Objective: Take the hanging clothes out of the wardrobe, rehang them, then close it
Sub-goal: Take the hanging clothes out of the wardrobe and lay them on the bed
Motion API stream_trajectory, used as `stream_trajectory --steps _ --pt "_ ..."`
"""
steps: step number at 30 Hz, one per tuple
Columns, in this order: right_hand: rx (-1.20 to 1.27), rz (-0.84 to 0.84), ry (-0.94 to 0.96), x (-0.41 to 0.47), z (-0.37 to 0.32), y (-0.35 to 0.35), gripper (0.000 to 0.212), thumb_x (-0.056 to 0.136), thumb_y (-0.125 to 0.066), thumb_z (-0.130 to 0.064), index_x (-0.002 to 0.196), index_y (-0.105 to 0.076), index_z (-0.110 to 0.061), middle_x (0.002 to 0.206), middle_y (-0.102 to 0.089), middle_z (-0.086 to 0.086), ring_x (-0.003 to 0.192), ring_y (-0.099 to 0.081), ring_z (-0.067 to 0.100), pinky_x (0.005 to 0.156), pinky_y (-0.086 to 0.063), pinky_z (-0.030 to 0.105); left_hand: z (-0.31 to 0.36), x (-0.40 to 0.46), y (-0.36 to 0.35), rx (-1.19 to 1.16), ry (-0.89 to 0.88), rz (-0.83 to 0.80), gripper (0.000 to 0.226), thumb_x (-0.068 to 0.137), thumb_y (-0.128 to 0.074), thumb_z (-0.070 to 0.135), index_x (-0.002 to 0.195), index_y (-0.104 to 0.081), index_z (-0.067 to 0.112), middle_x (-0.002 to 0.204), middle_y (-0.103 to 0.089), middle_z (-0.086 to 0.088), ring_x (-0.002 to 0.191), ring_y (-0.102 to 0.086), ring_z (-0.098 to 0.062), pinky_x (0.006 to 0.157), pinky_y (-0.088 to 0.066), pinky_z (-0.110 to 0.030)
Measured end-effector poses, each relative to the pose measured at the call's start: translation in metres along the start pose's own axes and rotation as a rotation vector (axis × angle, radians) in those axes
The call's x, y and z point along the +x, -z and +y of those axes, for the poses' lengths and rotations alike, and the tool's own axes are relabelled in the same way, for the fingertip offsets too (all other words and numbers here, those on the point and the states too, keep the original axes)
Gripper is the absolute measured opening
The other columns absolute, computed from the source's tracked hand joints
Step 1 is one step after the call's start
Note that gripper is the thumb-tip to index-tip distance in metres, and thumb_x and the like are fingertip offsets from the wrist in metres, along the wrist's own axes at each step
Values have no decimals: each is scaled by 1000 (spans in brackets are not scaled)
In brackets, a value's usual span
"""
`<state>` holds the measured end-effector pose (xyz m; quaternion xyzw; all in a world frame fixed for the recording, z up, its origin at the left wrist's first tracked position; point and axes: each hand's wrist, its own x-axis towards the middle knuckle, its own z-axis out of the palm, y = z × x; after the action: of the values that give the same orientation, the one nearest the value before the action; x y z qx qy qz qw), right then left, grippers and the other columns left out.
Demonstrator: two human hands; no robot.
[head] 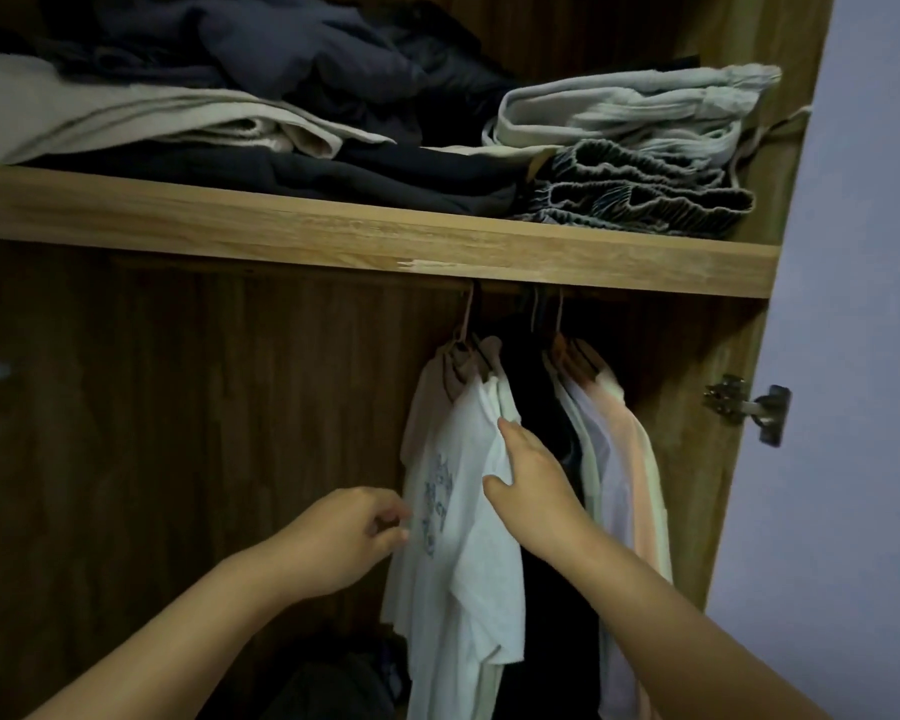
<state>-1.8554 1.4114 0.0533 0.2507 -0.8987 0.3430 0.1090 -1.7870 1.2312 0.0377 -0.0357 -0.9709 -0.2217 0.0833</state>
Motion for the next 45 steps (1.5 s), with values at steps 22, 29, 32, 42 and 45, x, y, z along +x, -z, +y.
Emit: stream_trajectory --steps 22,29,32,42,45 --pt "421 186 -337 170 -28 -82 10 88 -53 -10 91 -60 -3 81 -61 12 78 -62 27 62 -47 28 -90 111 38 -81 -107 20 33 95 -50 29 127 -52 25 124 -55 9 110 -53 -4 93 -44 -18" --pt "650 297 -218 167 -28 -80 28 90 -52 -5 64 -44 -14 64 -52 5 66 -58 16 64 -49 27 -116 121 42 -138 -115 20 31 94 -50 28 126 -52 27 123 -53 12 107 -51 0 91 -41 -13" --pt "646 280 -170 159 -22 -79 13 89 -52 -5 77 -50 -8 79 -53 15 79 -57 27 74 -47 34 -118 123 42 -158 -135 23 30 94 -51 27 124 -53 27 118 -52 15 104 -51 2 81 -40 -6" --pt "695 144 -82 81 -16 -53 14 93 -50 -8 102 -61 -10 97 -70 11 93 -68 26 80 -56 35 -119 144 40 -207 -176 77 26 94 -51 23 119 -56 25 111 -54 13 94 -52 3 68 -38 -3" --pt "749 94 -97 51 -13 -35 26 76 -57 -15 101 -62 -7 91 -73 9 83 -70 23 66 -54 25 -114 160 34 -235 -175 133 25 94 -52 19 118 -57 21 117 -60 5 95 -54 -2 74 -40 -10"
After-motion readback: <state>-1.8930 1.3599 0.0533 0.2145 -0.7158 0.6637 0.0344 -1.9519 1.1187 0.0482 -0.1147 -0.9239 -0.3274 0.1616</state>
